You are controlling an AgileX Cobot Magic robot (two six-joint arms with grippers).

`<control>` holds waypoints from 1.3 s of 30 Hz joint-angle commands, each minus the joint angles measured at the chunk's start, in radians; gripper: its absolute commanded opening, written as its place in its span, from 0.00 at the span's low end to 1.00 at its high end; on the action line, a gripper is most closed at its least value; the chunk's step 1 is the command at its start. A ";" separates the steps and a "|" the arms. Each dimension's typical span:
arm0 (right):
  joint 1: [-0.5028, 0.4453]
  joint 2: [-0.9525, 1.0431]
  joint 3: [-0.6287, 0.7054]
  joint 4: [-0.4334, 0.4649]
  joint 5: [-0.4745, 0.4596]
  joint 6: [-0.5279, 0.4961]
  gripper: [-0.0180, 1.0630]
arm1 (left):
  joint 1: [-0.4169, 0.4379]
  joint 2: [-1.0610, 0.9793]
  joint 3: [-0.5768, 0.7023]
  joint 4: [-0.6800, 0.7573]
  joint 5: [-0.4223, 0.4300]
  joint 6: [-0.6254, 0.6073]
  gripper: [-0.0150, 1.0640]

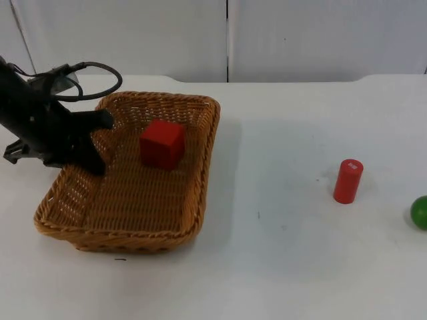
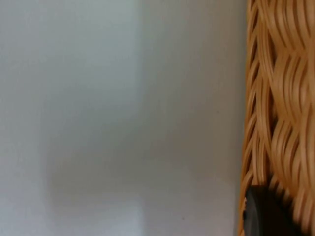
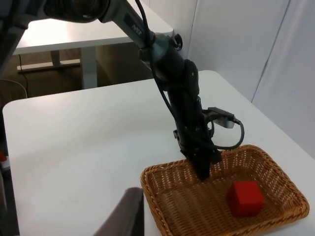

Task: Pick up the basket with the left hand and place the object to the left of the red cylinder into the basket with the right hand.

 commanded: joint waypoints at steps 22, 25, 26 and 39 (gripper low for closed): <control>-0.004 -0.004 0.001 0.002 0.007 -0.006 0.99 | 0.009 0.002 -0.005 -0.024 0.006 0.011 0.64; -0.004 -0.004 0.001 0.002 0.007 -0.006 0.99 | 0.025 -0.020 -0.005 -0.025 0.006 0.011 0.75; -0.004 -0.004 0.001 0.002 0.007 -0.006 0.99 | 0.035 -0.036 -0.005 -0.025 0.006 0.011 0.77; -0.004 -0.004 0.001 0.002 0.007 -0.006 0.99 | 0.126 -0.229 -0.005 0.035 0.116 -0.001 0.79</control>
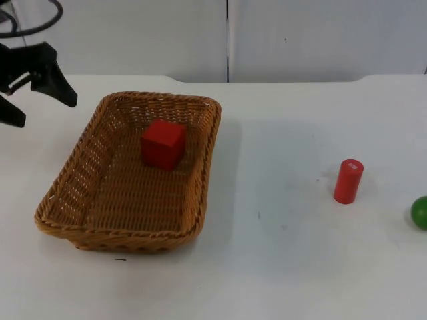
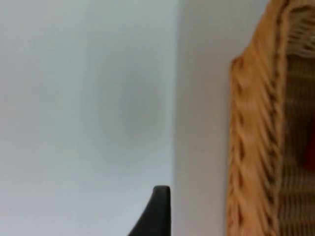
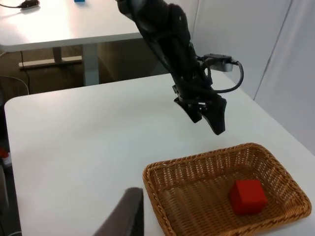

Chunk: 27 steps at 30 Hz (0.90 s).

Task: Pick up the basket with the left hand and place the object to the left of the red cylinder into the basket with the right hand.

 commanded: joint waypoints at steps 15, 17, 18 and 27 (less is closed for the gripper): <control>-0.004 -0.006 0.001 0.002 -0.020 -0.002 0.99 | -0.002 -0.062 0.006 0.073 0.328 -0.059 0.79; -0.004 -0.006 0.001 0.002 -0.023 -0.002 0.99 | -0.002 -0.071 0.021 0.073 0.330 -0.062 0.79; -0.004 -0.006 0.001 0.002 -0.023 -0.002 0.99 | -0.002 -0.087 0.040 0.080 0.328 -0.064 0.79; -0.004 -0.006 0.001 0.002 -0.035 -0.002 0.99 | -0.002 -0.256 0.226 0.088 0.230 -0.066 0.79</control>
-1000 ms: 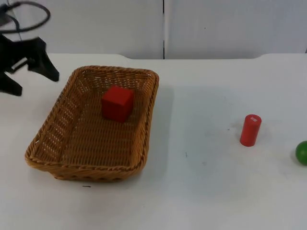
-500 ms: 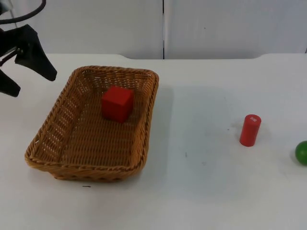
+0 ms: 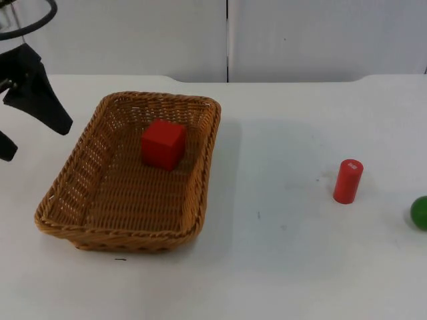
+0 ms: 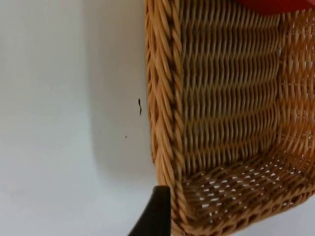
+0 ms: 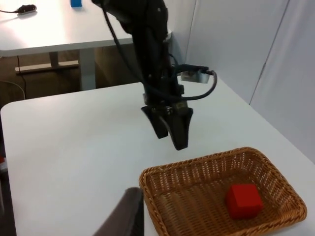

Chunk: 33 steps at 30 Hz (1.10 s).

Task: Pick up the basket with the left hand and place the object to the left of the red cylinder into the basket with the right hand.

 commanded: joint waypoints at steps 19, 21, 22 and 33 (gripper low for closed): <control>-0.004 -0.004 0.001 0.002 -0.023 0.027 0.99 | -0.002 -0.580 0.294 0.000 -0.156 -0.026 0.79; -0.004 -0.004 0.001 0.002 -0.023 0.043 0.99 | -0.002 -0.668 0.299 0.000 -0.158 -0.032 0.79; -0.004 -0.004 0.001 0.002 -0.023 0.052 0.99 | -0.004 -0.718 0.299 0.000 -0.158 -0.034 0.79; -0.004 -0.004 0.001 0.002 -0.021 0.078 0.99 | -0.086 -1.118 0.299 0.046 -0.167 -0.046 0.79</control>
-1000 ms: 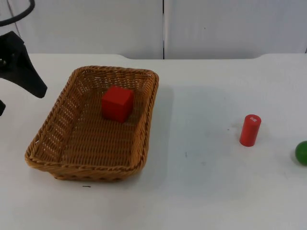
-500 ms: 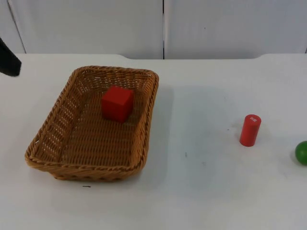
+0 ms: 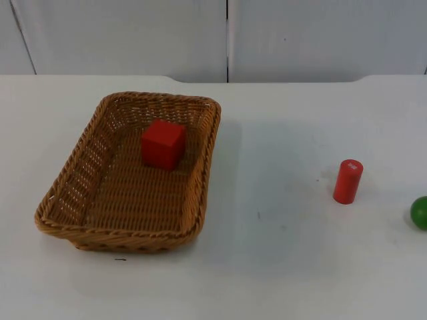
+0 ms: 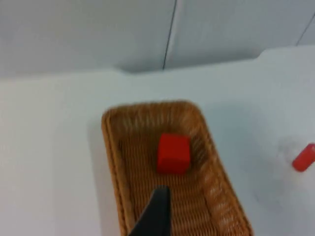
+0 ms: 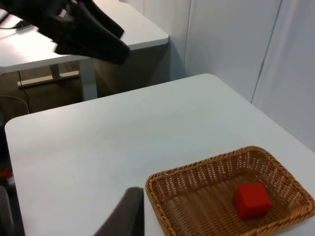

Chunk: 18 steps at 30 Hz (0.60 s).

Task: Pick up the basket with the left hand and place the object to the left of the red cylinder into the basket with the right hand.

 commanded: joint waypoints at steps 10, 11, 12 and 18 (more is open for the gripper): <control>-0.004 -0.004 0.001 0.002 -0.005 0.002 0.99 | -0.030 -0.288 0.005 0.168 0.031 -0.108 0.79; -0.004 -0.004 0.001 0.002 -0.002 0.002 0.99 | -0.030 -0.304 0.005 0.181 0.039 -0.120 0.79; -0.004 -0.006 0.006 0.002 -0.005 0.002 0.99 | -0.030 -0.314 0.005 0.194 0.047 -0.132 0.79; -0.004 -0.069 0.098 0.002 -0.092 0.002 0.99 | -0.030 -0.333 0.005 0.209 0.072 -0.150 0.79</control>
